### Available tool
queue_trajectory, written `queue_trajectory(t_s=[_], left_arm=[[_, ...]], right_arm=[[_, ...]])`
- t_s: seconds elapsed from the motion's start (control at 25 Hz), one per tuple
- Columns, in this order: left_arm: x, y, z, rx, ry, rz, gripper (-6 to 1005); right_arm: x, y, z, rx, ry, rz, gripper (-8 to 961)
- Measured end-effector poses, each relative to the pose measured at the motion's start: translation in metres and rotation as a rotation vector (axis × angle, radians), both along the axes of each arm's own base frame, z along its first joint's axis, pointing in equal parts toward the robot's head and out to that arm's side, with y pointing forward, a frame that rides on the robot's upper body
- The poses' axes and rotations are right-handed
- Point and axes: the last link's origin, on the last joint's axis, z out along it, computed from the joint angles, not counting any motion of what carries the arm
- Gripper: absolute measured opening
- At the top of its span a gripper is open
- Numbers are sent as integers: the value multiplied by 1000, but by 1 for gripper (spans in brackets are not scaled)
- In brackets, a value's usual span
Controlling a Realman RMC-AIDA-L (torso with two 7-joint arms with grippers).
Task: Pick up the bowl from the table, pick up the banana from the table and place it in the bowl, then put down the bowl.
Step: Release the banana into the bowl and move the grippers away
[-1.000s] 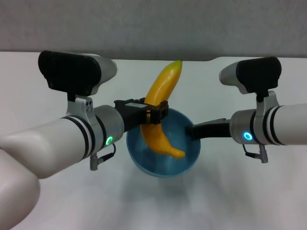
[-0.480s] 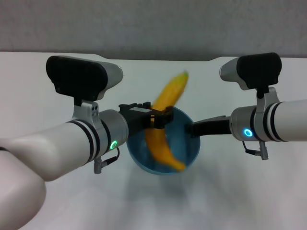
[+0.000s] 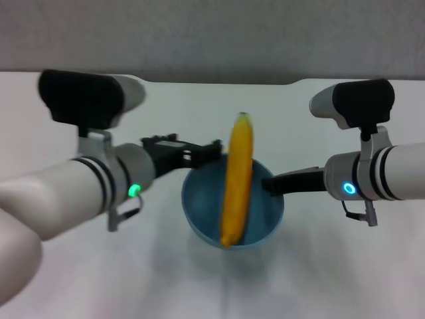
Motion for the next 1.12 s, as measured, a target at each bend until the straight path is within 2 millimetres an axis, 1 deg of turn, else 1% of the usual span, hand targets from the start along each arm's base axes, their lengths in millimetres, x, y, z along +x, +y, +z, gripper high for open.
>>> queue_trajectory(t_s=[0.04, 0.2, 0.24, 0.28, 0.32, 0.36, 0.44, 0.56, 0.8, 0.92, 1.12], left_arm=[[-5, 2, 6, 14, 9, 20, 814], [-25, 8, 33, 82, 31, 99, 880], [-32, 8, 43, 110, 33, 119, 896], [-41, 7, 57, 156, 37, 142, 895], [-45, 6, 63, 175, 39, 152, 894], [-45, 6, 63, 175, 39, 152, 893], [-55, 3, 73, 206, 40, 180, 891], [-71, -2, 76, 218, 43, 226, 891], [-82, -2, 72, 211, 56, 253, 892], [-84, -3, 71, 208, 59, 259, 892], [-80, 0, 72, 211, 56, 248, 891]], right_arm=[[1, 0, 1, -2, 0, -7, 110], [6, 1, 5, -11, 0, -31, 112], [8, 2, 6, -10, -1, -36, 113], [11, 5, 10, -10, -1, -49, 113], [13, 6, 11, -14, 0, -60, 114], [13, 6, 11, -14, 0, -60, 114], [17, 9, 12, -34, -2, -90, 115], [18, 13, 6, -76, -10, -110, 117], [7, 22, 4, -103, 26, -108, 119], [1, 27, 0, -120, 12, -101, 121], [-9, 35, -6, -142, -24, -87, 123]])
